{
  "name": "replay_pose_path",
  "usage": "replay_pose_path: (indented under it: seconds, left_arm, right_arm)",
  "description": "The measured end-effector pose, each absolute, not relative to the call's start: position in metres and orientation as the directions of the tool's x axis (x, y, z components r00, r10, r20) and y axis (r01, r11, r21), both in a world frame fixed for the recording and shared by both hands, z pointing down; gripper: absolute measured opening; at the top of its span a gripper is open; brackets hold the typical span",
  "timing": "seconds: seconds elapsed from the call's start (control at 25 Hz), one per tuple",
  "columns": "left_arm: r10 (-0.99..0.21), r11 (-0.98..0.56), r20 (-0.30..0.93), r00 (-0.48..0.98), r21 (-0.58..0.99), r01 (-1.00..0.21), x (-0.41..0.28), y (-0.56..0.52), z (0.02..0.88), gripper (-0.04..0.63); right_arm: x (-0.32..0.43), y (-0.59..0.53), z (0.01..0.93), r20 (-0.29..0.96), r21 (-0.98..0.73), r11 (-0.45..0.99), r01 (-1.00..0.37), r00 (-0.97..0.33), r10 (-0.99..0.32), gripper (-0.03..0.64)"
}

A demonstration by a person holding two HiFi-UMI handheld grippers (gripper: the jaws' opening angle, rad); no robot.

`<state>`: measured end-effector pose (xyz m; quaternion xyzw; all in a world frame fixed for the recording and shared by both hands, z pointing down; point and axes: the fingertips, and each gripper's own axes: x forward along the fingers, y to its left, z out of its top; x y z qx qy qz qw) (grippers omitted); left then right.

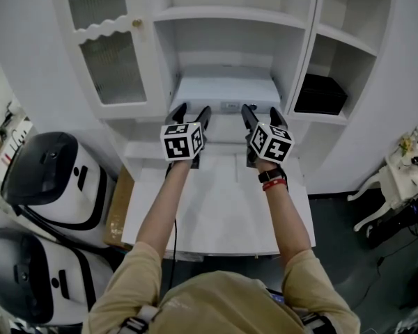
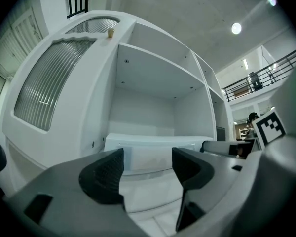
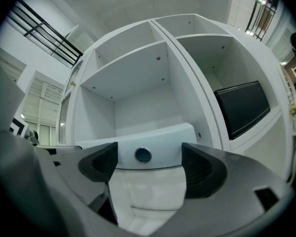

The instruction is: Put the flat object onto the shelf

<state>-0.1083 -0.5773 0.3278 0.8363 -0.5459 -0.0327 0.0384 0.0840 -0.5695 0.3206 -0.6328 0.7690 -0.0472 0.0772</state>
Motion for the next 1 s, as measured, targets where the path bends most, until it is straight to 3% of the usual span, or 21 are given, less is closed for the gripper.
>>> replay_pose_path:
  seconds: [0.56, 0.88, 1.0]
  left_arm:
    - [-0.922, -0.386, -0.004, 0.386, 0.043, -0.922, -0.11, -0.593, 0.329, 0.321]
    - [-0.91, -0.415, -0.02, 0.414, 0.045, -0.909, -0.106, -0.577, 0.328, 0.321]
    - [-0.906, -0.422, -0.034, 0.421, 0.038, -0.906, -0.102, -0.565, 0.328, 0.321]
  right_arm:
    - [0.082, -0.578, 0.321, -0.073, -0.146, 0.177, -0.973, -0.168, -0.983, 0.418]
    - [0.081, -0.567, 0.322, -0.062, -0.157, 0.238, -0.958, -0.231, -0.971, 0.417]
    - [0.082, -0.557, 0.319, -0.078, -0.152, 0.253, -0.955, -0.244, -0.967, 0.384]
